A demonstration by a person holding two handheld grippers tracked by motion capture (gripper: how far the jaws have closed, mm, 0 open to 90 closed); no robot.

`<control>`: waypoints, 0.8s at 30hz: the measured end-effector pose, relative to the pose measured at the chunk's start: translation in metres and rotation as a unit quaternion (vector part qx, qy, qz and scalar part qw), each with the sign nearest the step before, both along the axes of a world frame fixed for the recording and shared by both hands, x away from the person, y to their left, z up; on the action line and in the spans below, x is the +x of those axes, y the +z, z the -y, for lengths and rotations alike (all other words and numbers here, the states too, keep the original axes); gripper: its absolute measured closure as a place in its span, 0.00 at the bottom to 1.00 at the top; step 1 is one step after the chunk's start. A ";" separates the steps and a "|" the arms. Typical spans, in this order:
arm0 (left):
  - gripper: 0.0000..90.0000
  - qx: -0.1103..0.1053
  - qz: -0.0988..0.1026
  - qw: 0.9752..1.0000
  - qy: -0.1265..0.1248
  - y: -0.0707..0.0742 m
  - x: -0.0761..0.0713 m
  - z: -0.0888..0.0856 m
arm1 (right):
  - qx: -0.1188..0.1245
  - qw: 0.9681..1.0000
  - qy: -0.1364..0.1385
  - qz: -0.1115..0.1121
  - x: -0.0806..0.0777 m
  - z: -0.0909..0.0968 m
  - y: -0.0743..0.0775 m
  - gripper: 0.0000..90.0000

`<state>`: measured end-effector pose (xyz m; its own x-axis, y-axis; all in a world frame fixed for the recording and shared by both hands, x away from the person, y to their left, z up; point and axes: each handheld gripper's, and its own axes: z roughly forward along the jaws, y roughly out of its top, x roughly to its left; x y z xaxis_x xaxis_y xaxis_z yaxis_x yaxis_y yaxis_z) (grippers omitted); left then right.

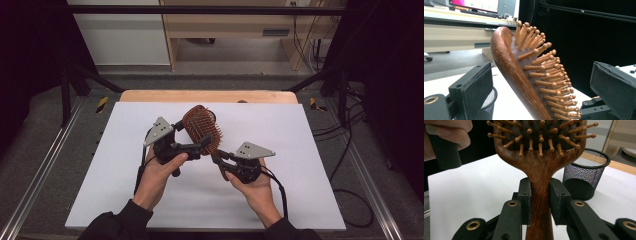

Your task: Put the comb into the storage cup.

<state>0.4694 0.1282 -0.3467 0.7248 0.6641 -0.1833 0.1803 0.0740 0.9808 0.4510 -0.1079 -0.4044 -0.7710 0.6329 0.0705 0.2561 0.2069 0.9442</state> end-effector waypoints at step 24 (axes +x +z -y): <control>0.21 -0.015 -0.027 0.999 0.009 -0.003 0.003 -0.002 | -0.016 1.000 -0.001 0.013 -0.003 -0.006 -0.002 0.81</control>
<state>0.4725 0.1304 -0.3493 0.7012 0.6710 -0.2411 0.2305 0.1066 0.9672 0.4479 -0.1019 -0.4066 -0.7704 0.6369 0.0305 0.2331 0.2369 0.9431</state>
